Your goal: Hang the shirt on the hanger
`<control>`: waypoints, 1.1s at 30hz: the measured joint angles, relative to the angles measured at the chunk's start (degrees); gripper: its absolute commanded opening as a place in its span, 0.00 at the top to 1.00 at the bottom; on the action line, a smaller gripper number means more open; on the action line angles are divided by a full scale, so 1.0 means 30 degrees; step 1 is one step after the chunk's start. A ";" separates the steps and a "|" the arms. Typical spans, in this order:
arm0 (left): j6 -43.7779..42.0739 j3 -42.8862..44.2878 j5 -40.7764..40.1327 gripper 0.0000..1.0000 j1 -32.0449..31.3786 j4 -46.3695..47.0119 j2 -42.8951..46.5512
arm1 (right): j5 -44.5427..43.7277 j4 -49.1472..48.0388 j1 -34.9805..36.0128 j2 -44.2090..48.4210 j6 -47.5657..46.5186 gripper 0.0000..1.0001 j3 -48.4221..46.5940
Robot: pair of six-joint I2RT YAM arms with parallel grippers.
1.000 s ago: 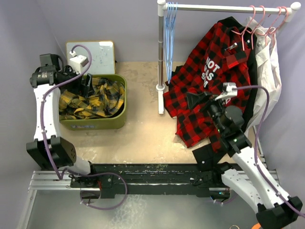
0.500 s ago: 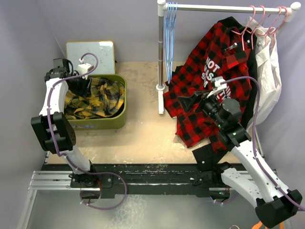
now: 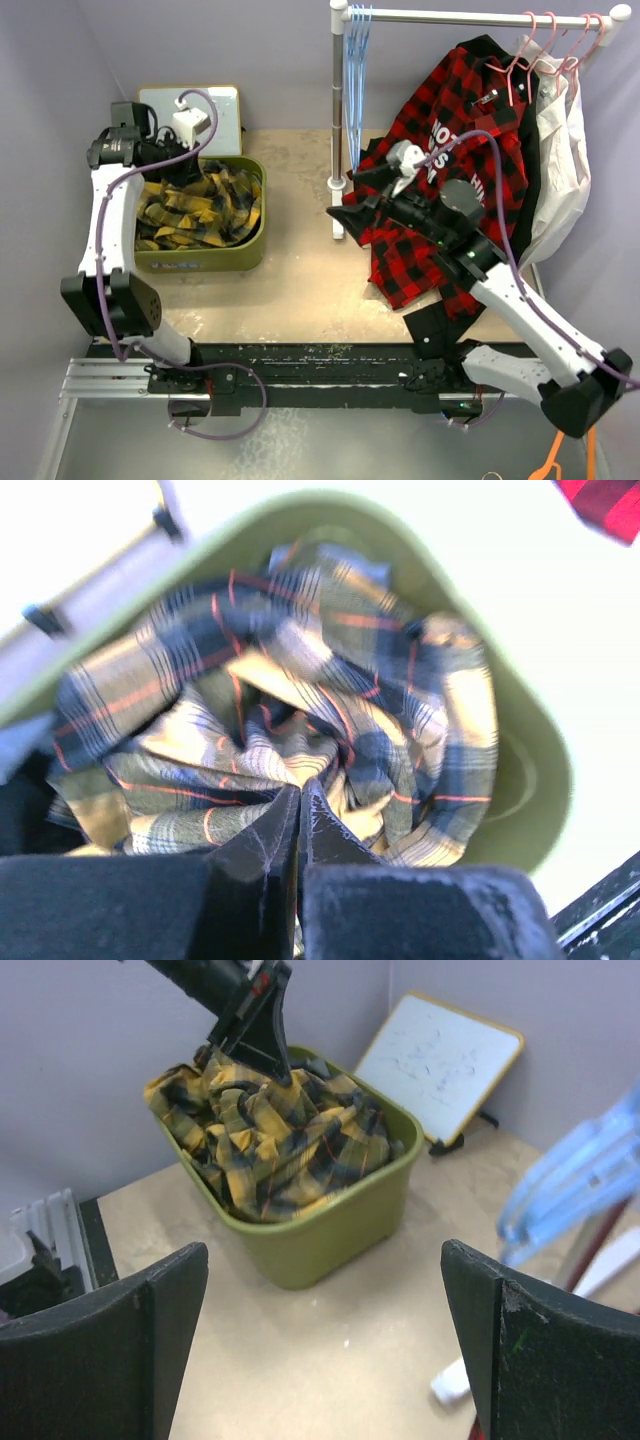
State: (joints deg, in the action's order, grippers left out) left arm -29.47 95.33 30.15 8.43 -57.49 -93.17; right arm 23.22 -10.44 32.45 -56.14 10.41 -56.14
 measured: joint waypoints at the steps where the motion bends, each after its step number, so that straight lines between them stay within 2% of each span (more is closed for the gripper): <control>1: 0.0153 0.0546 0.0175 1.00 -0.0262 -0.0146 0.0437 | -0.0153 -0.0568 0.0452 -0.0838 -0.0313 0.00 -0.0503; 7: 0.2193 0.4663 0.1042 1.00 -0.1071 -0.0568 0.3366 | -0.0372 -0.3789 0.1217 -0.5865 -0.1115 0.00 -0.2812; 12: 0.3351 0.7227 0.1676 1.00 -0.1071 -0.0612 0.4160 | 0.0379 -0.6776 0.1406 -1.0251 -0.1260 0.00 -0.4473; 18: 0.4007 0.8021 0.2120 1.00 -0.1071 -0.0714 0.4226 | 0.1603 -0.7839 0.2484 -1.3726 -0.1435 0.00 -0.6652; 26: 0.4335 0.8021 0.1909 1.00 -0.1064 -0.0670 0.3978 | 0.2069 -0.9916 0.3905 -1.3763 -0.1450 0.00 -0.6237; 29: 0.4284 0.8021 0.1566 1.00 -0.1071 -0.0619 0.3847 | 0.1698 -1.1213 0.3803 -1.2007 -0.2193 0.00 -0.3621; 33: 0.4124 0.7868 0.1384 1.00 -0.1071 -0.0576 0.3308 | 0.0772 -1.3741 0.3759 -0.8524 -0.5195 0.00 0.1435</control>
State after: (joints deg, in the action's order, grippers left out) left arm -17.10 118.93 34.30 5.21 -59.22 -83.24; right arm 25.54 -51.66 43.72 -81.71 -5.17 -51.83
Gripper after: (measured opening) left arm 0.004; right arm 0.998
